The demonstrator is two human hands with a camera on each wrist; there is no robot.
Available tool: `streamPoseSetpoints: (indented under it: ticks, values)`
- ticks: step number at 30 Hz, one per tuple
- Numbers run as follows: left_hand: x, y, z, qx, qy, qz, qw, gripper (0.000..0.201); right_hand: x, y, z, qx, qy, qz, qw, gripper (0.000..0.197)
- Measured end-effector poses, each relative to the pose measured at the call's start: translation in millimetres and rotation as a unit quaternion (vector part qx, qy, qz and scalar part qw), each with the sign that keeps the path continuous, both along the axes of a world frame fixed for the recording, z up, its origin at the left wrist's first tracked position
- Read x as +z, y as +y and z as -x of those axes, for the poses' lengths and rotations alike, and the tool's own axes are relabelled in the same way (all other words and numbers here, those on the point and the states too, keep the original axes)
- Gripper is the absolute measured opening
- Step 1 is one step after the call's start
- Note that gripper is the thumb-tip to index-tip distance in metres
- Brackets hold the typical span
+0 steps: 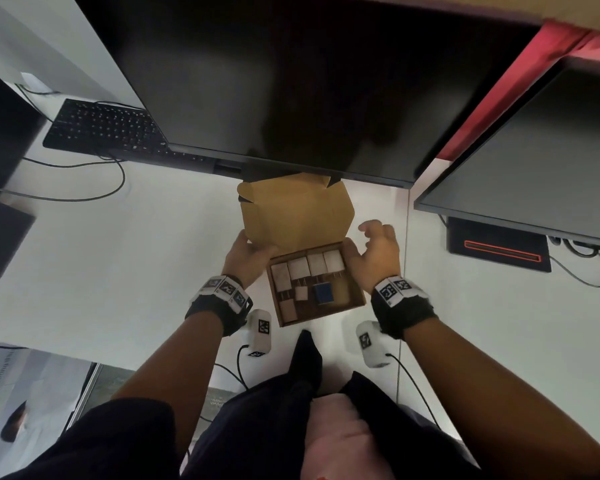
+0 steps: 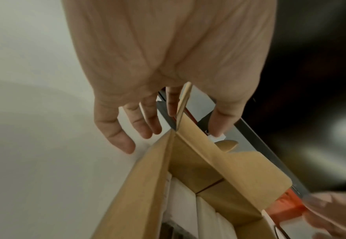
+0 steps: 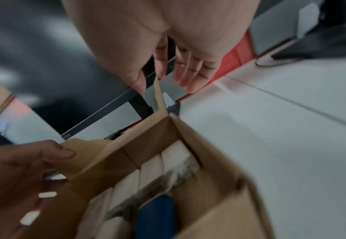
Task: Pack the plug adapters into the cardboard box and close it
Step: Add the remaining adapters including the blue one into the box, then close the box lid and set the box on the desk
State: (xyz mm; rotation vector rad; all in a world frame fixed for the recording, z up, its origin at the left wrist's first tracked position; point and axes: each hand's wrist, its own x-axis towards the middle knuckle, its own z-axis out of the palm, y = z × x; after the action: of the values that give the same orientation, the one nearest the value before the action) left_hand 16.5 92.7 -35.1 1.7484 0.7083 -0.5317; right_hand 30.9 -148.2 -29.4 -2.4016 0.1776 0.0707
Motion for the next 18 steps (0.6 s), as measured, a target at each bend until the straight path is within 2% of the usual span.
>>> streamPoseSetpoints:
  ticks: [1, 3, 5, 7, 9, 12, 18]
  values:
    - [-2, 0, -2, -0.005, 0.01, -0.001, 1.0, 0.086, 3, -1, -7, 0.028, -0.004, 0.015, 0.999, 0.028]
    - [-8, 0, -2, -0.021, 0.028, 0.004, 0.999, 0.093, 8, 2, -11, 0.152, 0.012, 0.067, 0.986, 0.018]
    - [4, -5, 3, -0.023, 0.039, 0.011, 0.999, 0.089, 8, 14, -1, 0.294, 0.101, 0.115, 0.943, 0.023]
    - [11, -9, 8, -0.006, 0.033, 0.015, 0.999, 0.087, -3, 29, 16, 0.387, 0.156, 0.169, 0.893, 0.032]
    - [10, -7, 11, 0.014, 0.011, 0.01, 1.0, 0.087, -13, 42, 30, 0.411, 0.162, 0.204, 0.874, 0.034]
    - [12, -3, 9, 0.049, -0.013, 0.016, 0.999, 0.089, -19, 51, 35, 0.396, 0.149, 0.22, 0.879, 0.03]
    - [31, -2, 9, 0.078, -0.037, 0.036, 0.996, 0.087, -18, 53, 27, 0.409, 0.146, 0.236, 0.869, 0.028]
